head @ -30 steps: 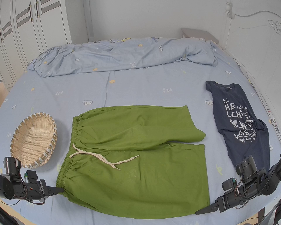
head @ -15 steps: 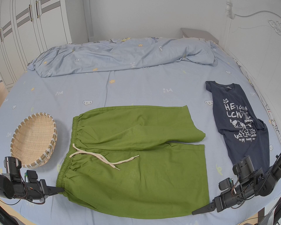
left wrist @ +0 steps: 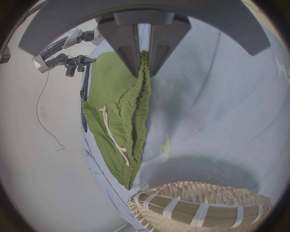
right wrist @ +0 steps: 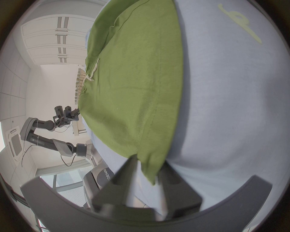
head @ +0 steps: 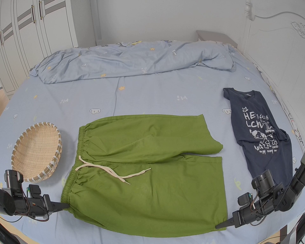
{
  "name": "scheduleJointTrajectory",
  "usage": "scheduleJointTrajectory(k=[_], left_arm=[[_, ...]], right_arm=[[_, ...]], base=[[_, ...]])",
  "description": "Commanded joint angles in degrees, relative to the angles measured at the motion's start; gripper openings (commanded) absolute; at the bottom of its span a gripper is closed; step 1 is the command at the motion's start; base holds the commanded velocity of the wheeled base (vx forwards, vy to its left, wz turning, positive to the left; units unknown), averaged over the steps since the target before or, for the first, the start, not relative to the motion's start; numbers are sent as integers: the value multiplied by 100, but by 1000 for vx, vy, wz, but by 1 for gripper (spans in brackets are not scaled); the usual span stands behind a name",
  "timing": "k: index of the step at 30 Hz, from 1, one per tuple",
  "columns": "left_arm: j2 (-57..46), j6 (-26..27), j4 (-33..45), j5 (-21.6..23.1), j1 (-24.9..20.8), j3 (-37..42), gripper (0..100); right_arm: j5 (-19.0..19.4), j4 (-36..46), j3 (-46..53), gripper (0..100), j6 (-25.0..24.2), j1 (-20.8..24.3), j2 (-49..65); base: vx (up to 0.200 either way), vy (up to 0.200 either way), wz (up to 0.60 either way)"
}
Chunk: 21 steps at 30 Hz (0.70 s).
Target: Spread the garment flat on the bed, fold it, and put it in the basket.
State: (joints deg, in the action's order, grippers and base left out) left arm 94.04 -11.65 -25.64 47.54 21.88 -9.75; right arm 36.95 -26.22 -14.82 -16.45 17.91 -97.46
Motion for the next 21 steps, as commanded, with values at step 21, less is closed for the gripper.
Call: scheduleJointTrajectory(k=[21], left_arm=[[-518,489,788,-26,536,316,0]], right_arm=[[-610,1805,349,0,-570,257,2144]], base=[[0,0,0]])
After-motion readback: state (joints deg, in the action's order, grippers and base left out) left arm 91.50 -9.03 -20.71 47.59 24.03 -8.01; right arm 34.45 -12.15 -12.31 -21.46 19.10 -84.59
